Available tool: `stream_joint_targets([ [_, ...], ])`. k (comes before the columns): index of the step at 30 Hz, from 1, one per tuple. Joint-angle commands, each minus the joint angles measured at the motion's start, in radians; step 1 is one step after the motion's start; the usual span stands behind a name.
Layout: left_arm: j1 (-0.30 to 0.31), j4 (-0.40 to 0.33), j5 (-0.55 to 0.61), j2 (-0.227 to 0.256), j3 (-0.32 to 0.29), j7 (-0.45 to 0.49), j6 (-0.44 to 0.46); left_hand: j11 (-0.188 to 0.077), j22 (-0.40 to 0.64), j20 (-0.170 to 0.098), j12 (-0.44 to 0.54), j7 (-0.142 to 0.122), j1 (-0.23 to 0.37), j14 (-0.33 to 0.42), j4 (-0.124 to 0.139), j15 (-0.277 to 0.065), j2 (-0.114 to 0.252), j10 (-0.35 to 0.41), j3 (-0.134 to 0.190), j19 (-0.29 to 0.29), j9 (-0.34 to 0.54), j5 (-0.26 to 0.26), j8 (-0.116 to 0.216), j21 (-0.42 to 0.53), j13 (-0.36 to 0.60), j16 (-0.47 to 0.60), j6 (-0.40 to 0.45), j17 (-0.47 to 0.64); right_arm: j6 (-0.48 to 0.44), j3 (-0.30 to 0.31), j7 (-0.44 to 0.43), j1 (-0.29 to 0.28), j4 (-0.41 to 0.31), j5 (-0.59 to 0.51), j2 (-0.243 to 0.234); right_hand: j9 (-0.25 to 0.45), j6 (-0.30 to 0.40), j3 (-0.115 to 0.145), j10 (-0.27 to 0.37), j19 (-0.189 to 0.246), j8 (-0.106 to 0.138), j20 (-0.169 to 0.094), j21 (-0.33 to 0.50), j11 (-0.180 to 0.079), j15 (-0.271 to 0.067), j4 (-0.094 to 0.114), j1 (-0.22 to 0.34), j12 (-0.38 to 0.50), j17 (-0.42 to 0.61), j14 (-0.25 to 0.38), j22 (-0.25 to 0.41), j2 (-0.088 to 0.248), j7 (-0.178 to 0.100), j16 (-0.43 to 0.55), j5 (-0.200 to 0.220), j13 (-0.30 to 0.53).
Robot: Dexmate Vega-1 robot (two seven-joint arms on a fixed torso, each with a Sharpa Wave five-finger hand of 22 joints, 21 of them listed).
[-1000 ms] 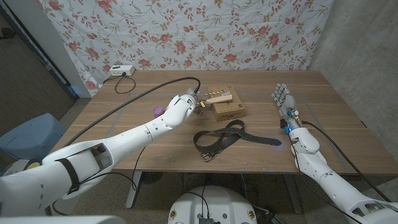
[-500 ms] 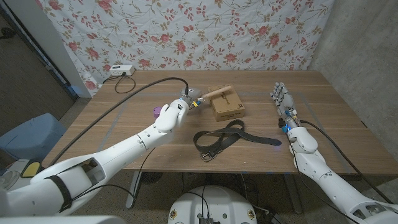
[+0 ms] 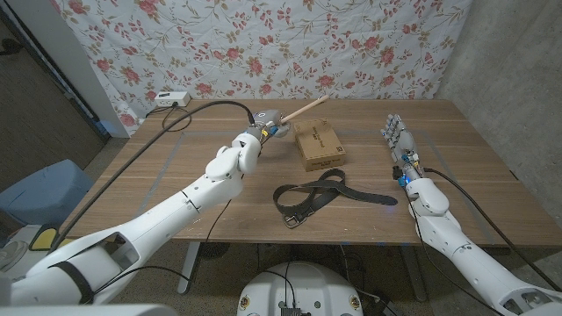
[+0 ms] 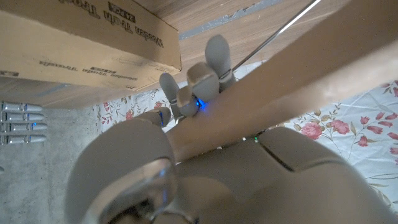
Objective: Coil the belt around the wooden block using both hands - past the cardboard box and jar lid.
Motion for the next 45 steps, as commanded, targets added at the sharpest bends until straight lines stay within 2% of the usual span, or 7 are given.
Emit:
stream_joint_targets([
  [1,-0.081,-0.087,-0.249,0.051,-0.02,-0.201,0.064,0.002,-0.002,-0.004,0.034,0.05,-0.018,-0.001,-0.006,-0.001,0.006,-0.012,0.001,0.006,0.031,0.001,0.027,0.004,0.002,0.016,0.057,0.006,-0.021,0.009,-0.055,-0.046,-0.084,-0.043,-0.042,0.005,0.01,0.008,0.006,0.006,0.001,0.001,0.003,0.0,-0.001,0.002,0.011,0.002,0.004,0.001,0.003,0.001,0.001,0.001,0.008,0.001],
  [5,-0.113,-0.104,-0.271,0.072,-0.005,-0.219,0.075,-0.003,-0.006,-0.005,0.053,0.044,-0.028,-0.004,-0.01,-0.002,0.009,-0.017,0.006,0.005,0.027,-0.002,0.032,0.004,0.002,0.018,0.054,-0.001,-0.04,0.011,-0.097,-0.072,-0.13,-0.085,-0.07,0.005,0.009,0.011,0.005,0.006,0.0,0.0,0.002,0.0,-0.002,-0.001,0.016,0.001,0.003,0.0,0.003,0.002,0.001,0.0,0.008,0.001],
  [10,-0.171,-0.079,-0.354,0.1,0.007,-0.302,0.01,-0.003,-0.006,-0.007,0.061,0.046,-0.035,-0.007,-0.011,-0.002,0.009,-0.019,0.01,0.001,0.022,-0.004,0.037,0.006,0.001,0.015,0.053,-0.01,-0.092,0.019,-0.178,-0.125,-0.226,-0.17,-0.13,0.005,0.01,0.016,0.008,0.005,0.001,-0.001,0.001,0.002,-0.003,-0.009,0.028,0.002,0.002,0.002,0.002,0.005,0.003,0.0,0.008,0.001],
  [18,-0.261,-0.038,-0.402,0.097,0.062,-0.394,0.013,-0.007,-0.01,-0.004,0.066,0.044,-0.049,-0.005,-0.014,-0.003,0.011,-0.031,0.021,-0.009,0.009,-0.01,0.043,0.007,0.001,0.021,0.047,-0.02,-0.216,0.051,-0.292,-0.234,-0.415,-0.295,-0.237,0.005,0.019,0.038,0.032,0.013,0.005,0.001,0.002,0.007,-0.006,-0.04,0.077,0.008,0.001,0.02,0.001,0.013,0.011,0.005,0.003,0.001],
  [24,-0.333,-0.025,-0.392,0.093,0.119,-0.467,0.021,-0.007,-0.023,-0.005,0.068,0.043,-0.057,-0.006,-0.017,-0.004,0.011,-0.033,0.033,-0.015,-0.004,-0.019,0.05,0.006,0.001,0.022,0.044,-0.031,-0.324,0.08,-0.341,-0.317,-0.556,-0.362,-0.31,0.007,0.038,0.057,0.056,0.032,0.009,0.045,0.008,0.013,0.021,-0.073,0.124,0.012,0.001,0.06,0.002,0.017,0.017,0.014,-0.006,0.002],
  [28,-0.366,-0.025,-0.384,0.092,0.144,-0.503,0.031,-0.006,-0.033,-0.005,0.069,0.043,-0.059,-0.01,-0.018,-0.003,0.011,-0.034,0.037,-0.015,-0.006,-0.021,0.053,0.002,0.001,0.018,0.043,-0.039,-0.389,0.098,-0.37,-0.369,-0.637,-0.414,-0.35,0.008,0.049,0.064,0.068,0.039,0.012,0.068,0.009,0.008,0.02,-0.085,0.141,0.014,0.002,0.082,0.003,0.018,0.016,0.019,-0.01,0.003],
  [45,-0.467,0.025,-0.382,0.07,0.206,-0.619,0.017,-0.004,-0.044,-0.005,0.069,0.044,-0.067,-0.01,-0.022,-0.004,0.01,-0.04,0.059,-0.022,-0.017,-0.036,0.068,0.01,0.001,0.015,0.035,-0.064,-0.664,0.135,-0.439,-0.531,-0.875,-0.59,-0.427,0.008,0.064,0.068,0.076,0.041,0.012,0.083,0.008,0.012,0.021,-0.101,0.161,0.012,0.004,0.086,0.005,0.011,0.021,0.016,-0.017,0.004],
])
